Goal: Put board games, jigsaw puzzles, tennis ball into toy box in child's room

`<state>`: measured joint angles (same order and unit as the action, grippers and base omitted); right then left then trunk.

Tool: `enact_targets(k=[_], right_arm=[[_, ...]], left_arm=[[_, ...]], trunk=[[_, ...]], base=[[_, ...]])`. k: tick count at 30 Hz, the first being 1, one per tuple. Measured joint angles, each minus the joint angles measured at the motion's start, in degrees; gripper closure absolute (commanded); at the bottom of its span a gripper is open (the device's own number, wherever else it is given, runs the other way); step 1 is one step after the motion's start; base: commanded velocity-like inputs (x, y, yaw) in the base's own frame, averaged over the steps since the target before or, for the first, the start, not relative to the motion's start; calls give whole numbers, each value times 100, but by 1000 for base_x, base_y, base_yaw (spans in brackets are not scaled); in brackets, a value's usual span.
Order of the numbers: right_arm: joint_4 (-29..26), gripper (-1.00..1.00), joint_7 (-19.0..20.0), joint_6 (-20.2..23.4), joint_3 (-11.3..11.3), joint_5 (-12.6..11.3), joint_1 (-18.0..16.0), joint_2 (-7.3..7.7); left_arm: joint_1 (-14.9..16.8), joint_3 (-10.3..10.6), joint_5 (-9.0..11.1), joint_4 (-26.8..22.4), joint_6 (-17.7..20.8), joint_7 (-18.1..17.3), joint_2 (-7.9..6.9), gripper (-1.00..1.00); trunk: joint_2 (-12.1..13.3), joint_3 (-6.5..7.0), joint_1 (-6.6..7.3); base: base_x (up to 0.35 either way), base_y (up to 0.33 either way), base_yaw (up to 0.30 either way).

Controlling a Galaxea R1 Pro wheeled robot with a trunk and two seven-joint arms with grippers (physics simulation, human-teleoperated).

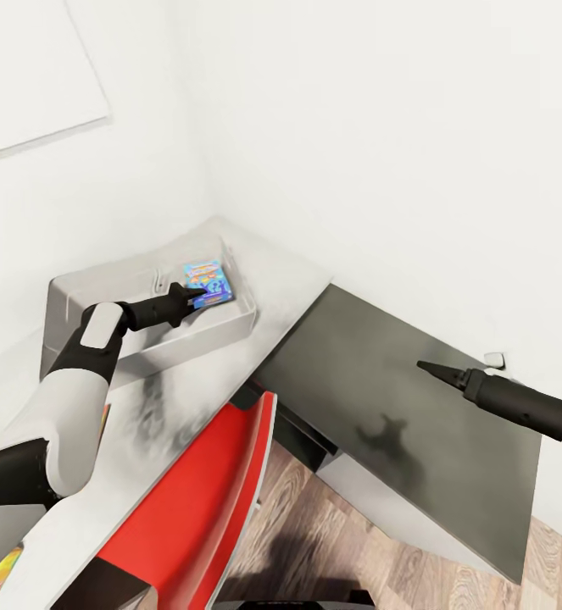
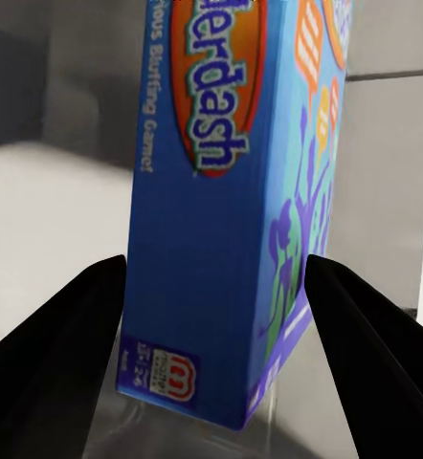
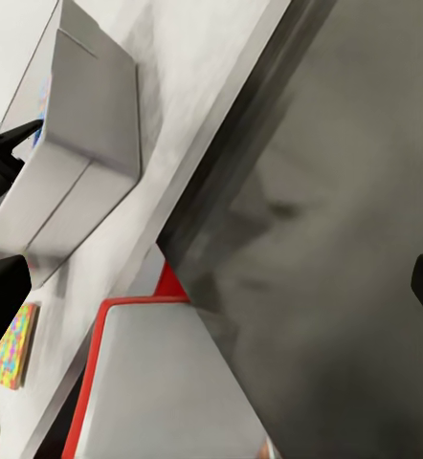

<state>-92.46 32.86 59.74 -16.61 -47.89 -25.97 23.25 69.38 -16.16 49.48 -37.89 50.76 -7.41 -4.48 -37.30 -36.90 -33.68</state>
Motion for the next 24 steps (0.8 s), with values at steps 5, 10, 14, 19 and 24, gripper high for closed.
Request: enact_targets(k=[5, 10, 14, 19, 24], right_arm=[[0, -100, 0, 0, -1, 1, 0, 2], [0, -100, 8, 0, -3, -2, 2, 4], [0, -100, 32, 0, -9, -14, 24, 17], [0, -100, 174, -1, -15, -25, 90, 113], [0, -100, 373, -2, -20, -27, 124, 198]], left_arm=[[5, -1, 2, -1, 4, 4, -26, 100], [12, -3, -1, -1, 7, 5, -46, 100], [15, -2, -1, -1, 8, 6, -56, 100], [17, -2, 2, -1, 8, 6, -63, 100], [19, -2, 1, -1, 9, 6, -64, 100]], trunk=[[0, -38, 0], [0, -81, 0], [0, -117, 0], [0, -151, 0], [0, -166, 0]], base=[[0, 0, 0], [0, 0, 0], [0, 0, 0], [0, 0, 0], [0, 0, 0]])
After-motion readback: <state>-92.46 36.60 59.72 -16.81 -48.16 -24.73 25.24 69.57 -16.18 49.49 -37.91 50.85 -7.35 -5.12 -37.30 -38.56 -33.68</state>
